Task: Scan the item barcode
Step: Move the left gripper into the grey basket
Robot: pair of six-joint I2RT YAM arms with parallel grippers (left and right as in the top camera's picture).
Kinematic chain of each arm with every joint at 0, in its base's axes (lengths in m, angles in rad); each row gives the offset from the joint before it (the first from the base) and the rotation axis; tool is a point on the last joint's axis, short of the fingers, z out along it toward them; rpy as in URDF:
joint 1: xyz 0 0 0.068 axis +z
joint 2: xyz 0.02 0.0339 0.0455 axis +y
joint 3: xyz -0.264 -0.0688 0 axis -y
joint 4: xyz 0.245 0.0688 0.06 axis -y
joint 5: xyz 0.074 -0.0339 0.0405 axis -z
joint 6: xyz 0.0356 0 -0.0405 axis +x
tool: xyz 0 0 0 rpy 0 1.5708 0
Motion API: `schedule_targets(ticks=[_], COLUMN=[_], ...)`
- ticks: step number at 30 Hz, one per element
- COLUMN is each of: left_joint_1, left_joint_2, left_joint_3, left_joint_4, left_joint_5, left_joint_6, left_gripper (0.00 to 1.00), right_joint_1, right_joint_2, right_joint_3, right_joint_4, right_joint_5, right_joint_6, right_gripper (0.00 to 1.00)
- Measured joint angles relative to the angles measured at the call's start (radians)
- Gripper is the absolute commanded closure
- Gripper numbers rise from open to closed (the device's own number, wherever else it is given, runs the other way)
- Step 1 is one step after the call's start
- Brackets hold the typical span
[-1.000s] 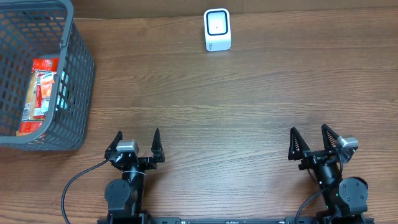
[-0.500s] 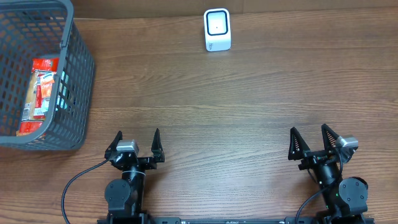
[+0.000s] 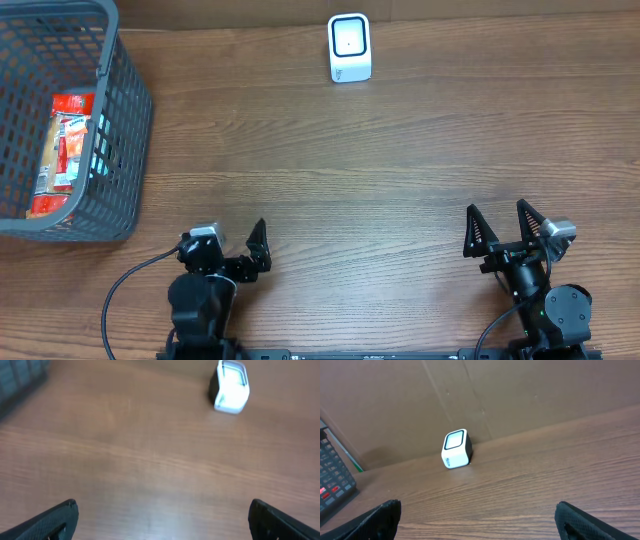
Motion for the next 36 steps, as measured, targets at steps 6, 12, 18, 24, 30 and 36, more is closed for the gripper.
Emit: schedule_targets(ticks=[6, 12, 18, 24, 30, 36], left_joint_1=[0.000, 0.000, 0.000, 0.000, 0.012, 0.119], left_joint_2=[0.159, 0.407, 0.724, 0.975, 1.109, 1.220], left_joint_3=[0.259, 0.554, 0.900, 1.185, 1.405, 1.760], left_joint_4=[-0.232, -0.454, -0.706, -0.762, -0.708, -0.692], left_joint_5=[0.060, 0.113, 0.165, 0.210, 0.195, 0.133], left_joint_6=[0.002, 0.033, 0.052, 0.061, 0.125, 0.174], left_gripper=[0.00, 0.00, 0.00, 0.00, 0.00, 0.00], right_joint_1=[0.000, 0.000, 0.000, 0.000, 0.000, 0.000], right_joint_2=[0.000, 0.000, 0.000, 0.000, 0.000, 0.000], right_joint_3=[0.000, 0.000, 0.000, 0.000, 0.000, 0.000], right_joint_4=[0.000, 0.000, 0.000, 0.000, 0.000, 0.001], right_joint_5=[0.000, 0.000, 0.000, 0.000, 0.000, 0.000], right_joint_6=[0.001, 0.000, 0.000, 0.000, 0.000, 0.000], right_gripper=[0.00, 0.00, 0.00, 0.00, 0.00, 0.00])
